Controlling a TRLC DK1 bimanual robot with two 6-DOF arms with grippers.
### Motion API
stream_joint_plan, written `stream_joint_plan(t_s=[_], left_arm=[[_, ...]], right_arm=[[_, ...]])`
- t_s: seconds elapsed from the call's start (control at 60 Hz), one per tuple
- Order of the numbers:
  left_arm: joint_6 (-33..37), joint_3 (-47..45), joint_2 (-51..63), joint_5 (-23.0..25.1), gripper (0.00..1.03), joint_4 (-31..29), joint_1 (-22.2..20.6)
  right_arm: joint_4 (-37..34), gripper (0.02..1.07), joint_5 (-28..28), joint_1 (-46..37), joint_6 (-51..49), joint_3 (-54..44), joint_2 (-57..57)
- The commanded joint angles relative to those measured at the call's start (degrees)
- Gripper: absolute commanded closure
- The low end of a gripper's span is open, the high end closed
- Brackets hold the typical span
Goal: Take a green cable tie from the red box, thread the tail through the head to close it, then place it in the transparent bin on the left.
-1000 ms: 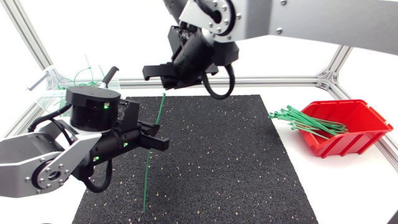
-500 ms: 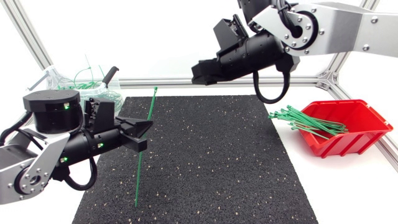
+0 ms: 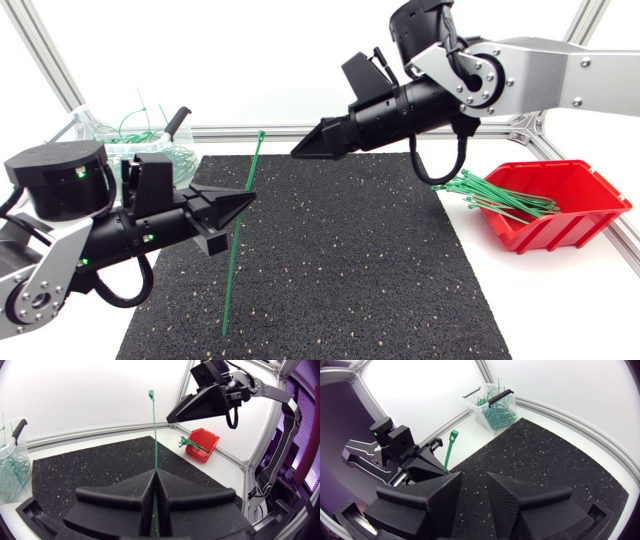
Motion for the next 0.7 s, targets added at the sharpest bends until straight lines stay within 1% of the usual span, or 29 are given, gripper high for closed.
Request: stream_joint_plan(t_s=[0.0, 0.15, 0.283, 0.45, 0.683], left_arm=[[-1.54, -1.55, -0.58, 1.65, 1.00, 0.87, 0.44], [-2.24, -1.55, -0.58, 3.06, 1.00, 1.13, 0.62], [-2.95, -1.55, -0.58, 4.64, 1.00, 1.83, 1.94], [-3.30, -1.64, -0.58, 6.31, 1.00, 1.92, 2.38], [-3.91, -2.26, -1.46, 9.21, 1.00, 1.92, 2.03]], right_arm=[[2.08, 0.67, -2.41, 0.80, -1.42, -1.86, -0.23], [4.80, 0.67, -6.98, 2.56, -1.42, -3.18, 0.03], [5.15, 0.67, -8.21, 4.49, -3.09, -4.41, -0.14], [6.21, 0.67, -8.21, 6.60, -4.85, -6.17, 0.30], [8.41, 0.68, -7.51, 6.25, -4.41, -6.17, 1.00]])
